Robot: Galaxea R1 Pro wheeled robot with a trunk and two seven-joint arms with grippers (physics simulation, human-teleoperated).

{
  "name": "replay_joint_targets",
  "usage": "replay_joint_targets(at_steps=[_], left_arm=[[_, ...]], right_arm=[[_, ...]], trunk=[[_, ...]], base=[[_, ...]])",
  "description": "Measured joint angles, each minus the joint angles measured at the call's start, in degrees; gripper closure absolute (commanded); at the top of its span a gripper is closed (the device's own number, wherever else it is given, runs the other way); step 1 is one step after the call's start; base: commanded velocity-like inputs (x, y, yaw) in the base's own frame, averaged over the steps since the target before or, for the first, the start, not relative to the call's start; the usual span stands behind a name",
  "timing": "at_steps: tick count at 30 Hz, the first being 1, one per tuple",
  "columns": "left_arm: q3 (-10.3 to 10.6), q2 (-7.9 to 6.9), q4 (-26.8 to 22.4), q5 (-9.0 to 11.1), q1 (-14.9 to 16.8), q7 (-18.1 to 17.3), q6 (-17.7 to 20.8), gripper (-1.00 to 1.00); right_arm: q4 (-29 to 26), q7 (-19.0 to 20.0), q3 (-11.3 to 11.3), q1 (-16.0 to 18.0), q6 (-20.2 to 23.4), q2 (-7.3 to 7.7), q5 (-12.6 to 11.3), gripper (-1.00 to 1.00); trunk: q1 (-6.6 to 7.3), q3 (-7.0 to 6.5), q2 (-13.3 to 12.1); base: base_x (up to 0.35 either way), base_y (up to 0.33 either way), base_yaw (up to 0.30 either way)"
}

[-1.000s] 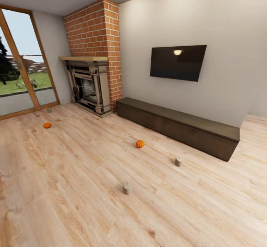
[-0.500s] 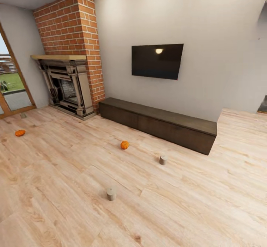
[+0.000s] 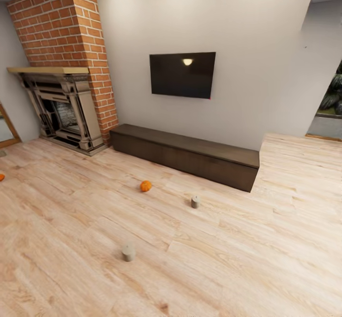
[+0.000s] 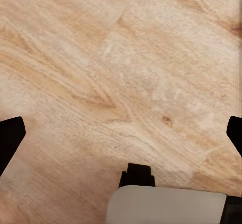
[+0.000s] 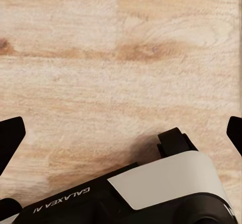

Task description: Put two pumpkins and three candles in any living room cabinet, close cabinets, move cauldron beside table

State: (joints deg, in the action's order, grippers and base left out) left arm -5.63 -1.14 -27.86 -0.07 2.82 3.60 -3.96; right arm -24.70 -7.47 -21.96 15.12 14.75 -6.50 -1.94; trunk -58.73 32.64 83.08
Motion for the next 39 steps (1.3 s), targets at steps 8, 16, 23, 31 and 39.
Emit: replay_joint_targets(at_steps=[8,16,23,31,39], left_arm=[[0.0,0.0,0.0,0.0,0.0,0.0,-0.1,-1.0],[0.1,0.0,0.0,0.1,0.0,0.0,-0.1,-1.0],[0.1,-0.01,0.0,0.1,0.0,0.0,-0.1,-1.0],[0.1,0.0,0.0,0.1,0.0,0.0,-0.1,-1.0],[0.1,0.0,0.0,0.1,0.0,0.0,-0.1,-1.0]], right_arm=[[0.0,0.0,-0.2,0.0,0.0,0.0,-0.1,-1.0],[-0.1,0.0,-0.1,0.0,-0.3,0.0,0.0,-1.0],[-0.1,0.0,-0.2,0.0,-0.3,0.0,-0.1,-1.0],[-0.1,0.0,-0.2,0.0,-0.3,0.0,-0.1,-1.0],[-0.1,0.0,-0.2,0.0,-0.3,-0.01,-0.1,-1.0]], trunk=[[0.0,0.6,0.0],[0.0,0.74,0.0],[0.0,0.75,0.0],[0.0,0.75,0.0],[0.0,0.75,0.0]], base=[[0.144,0.0,-0.202],[0.312,0.0,-0.165],[0.319,-0.032,-0.144],[0.285,-0.187,-0.274],[0.255,-0.243,-0.28]])
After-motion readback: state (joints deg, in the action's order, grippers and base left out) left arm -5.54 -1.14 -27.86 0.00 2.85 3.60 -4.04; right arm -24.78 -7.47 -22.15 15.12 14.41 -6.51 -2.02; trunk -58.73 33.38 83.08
